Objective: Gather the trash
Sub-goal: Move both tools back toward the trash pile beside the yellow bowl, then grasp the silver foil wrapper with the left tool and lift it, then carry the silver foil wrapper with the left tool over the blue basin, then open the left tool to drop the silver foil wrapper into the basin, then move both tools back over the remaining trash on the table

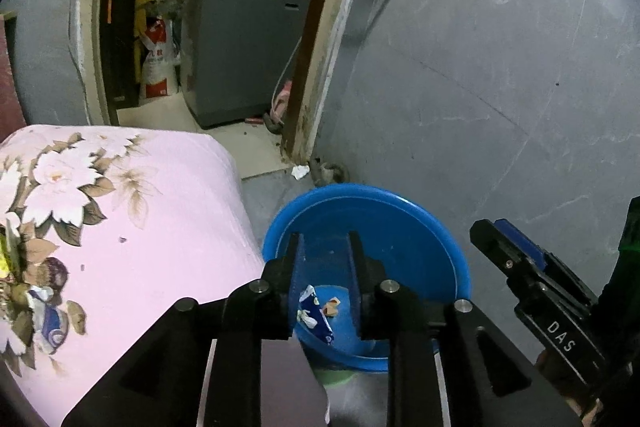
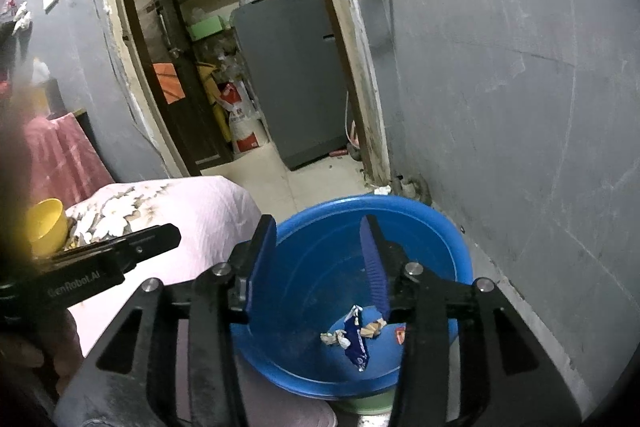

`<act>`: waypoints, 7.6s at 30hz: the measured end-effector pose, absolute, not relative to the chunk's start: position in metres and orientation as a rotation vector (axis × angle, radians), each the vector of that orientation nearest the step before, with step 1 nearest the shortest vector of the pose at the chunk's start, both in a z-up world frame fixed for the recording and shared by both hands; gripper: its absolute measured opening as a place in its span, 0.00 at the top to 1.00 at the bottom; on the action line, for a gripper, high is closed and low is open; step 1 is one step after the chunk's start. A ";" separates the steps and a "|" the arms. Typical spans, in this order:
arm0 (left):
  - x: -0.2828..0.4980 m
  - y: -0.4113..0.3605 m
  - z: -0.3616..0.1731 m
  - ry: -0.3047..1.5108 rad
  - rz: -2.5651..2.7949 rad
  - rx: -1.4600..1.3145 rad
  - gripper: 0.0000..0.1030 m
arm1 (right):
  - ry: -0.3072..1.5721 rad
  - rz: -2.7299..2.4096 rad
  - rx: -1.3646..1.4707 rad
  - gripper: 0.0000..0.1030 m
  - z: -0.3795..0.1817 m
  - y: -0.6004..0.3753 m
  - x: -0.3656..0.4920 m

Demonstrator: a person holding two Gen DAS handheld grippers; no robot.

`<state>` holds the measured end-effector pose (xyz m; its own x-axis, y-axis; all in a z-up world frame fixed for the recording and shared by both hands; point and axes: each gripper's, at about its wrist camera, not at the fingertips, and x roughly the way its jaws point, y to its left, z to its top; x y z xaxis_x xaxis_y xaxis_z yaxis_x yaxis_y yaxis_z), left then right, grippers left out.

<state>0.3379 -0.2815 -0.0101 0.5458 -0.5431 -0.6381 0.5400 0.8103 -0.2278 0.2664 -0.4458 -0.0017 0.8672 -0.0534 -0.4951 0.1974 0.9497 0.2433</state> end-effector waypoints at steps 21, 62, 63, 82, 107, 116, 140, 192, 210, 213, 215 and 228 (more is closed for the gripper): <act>0.283 -0.126 0.065 0.480 -0.356 -0.115 0.34 | 0.333 -0.027 0.236 0.08 0.066 -0.358 0.246; 0.238 0.031 0.028 0.370 -0.062 -0.088 0.04 | 0.275 0.216 -0.088 0.00 0.042 -0.167 0.263; 0.242 0.031 0.027 0.380 -0.067 -0.087 0.04 | 0.288 0.216 -0.094 0.00 0.039 -0.168 0.267; 0.325 0.000 -0.016 0.708 -0.211 -0.084 0.30 | 0.636 0.236 -0.051 0.14 -0.015 -0.192 0.338; 0.363 -0.025 -0.043 0.898 -0.352 -0.130 0.74 | 0.895 0.373 -0.028 0.59 -0.054 -0.182 0.381; 0.331 -0.026 -0.024 0.818 -0.347 -0.153 0.77 | 0.820 0.373 0.023 0.59 -0.038 -0.192 0.359; 0.271 -0.133 0.088 0.329 -0.536 -0.214 0.77 | 0.211 0.155 0.085 0.59 0.092 -0.294 0.251; 0.325 -0.276 0.006 0.709 -0.642 -0.075 0.66 | 0.427 -0.097 0.252 0.48 0.017 -0.436 0.252; 0.290 -0.185 0.062 0.537 -0.514 -0.116 0.53 | 0.328 -0.024 0.205 0.23 0.066 -0.372 0.235; 0.281 -0.162 0.070 0.503 -0.469 -0.122 0.47 | 0.312 -0.008 0.200 0.18 0.072 -0.357 0.233; 0.275 -0.146 0.072 0.485 -0.436 -0.124 0.43 | 0.302 0.009 0.196 0.12 0.076 -0.346 0.232; 0.242 -0.039 0.077 0.350 -0.204 -0.169 0.05 | 0.243 0.110 0.171 0.00 0.088 -0.273 0.236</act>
